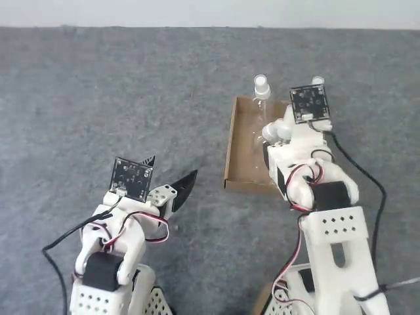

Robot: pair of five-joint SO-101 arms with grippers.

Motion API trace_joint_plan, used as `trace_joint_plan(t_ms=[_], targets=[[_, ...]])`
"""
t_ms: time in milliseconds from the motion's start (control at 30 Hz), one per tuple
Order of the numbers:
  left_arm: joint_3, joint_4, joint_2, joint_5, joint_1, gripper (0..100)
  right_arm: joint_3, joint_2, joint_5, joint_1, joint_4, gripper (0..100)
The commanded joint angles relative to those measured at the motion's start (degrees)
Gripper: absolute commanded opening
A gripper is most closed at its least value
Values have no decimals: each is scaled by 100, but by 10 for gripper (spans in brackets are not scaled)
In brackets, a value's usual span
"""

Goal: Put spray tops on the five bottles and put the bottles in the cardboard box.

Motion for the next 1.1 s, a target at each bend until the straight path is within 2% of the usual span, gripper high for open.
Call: trace_joint_plan(t_ms=[0,300,633,1067], targets=[[-48,-167,-53,-35,0,301,246,-268,-220,66,-664,6],[-48,-149,-53,-35,0,301,712,-268,-229,66,-1235,6],[-40,-149,-53,-35,0,301,659,-295,-237,66,-1270,6],[13,-176,-53,-35,35,301,1055,-1209,-211,57,-1262,6]])
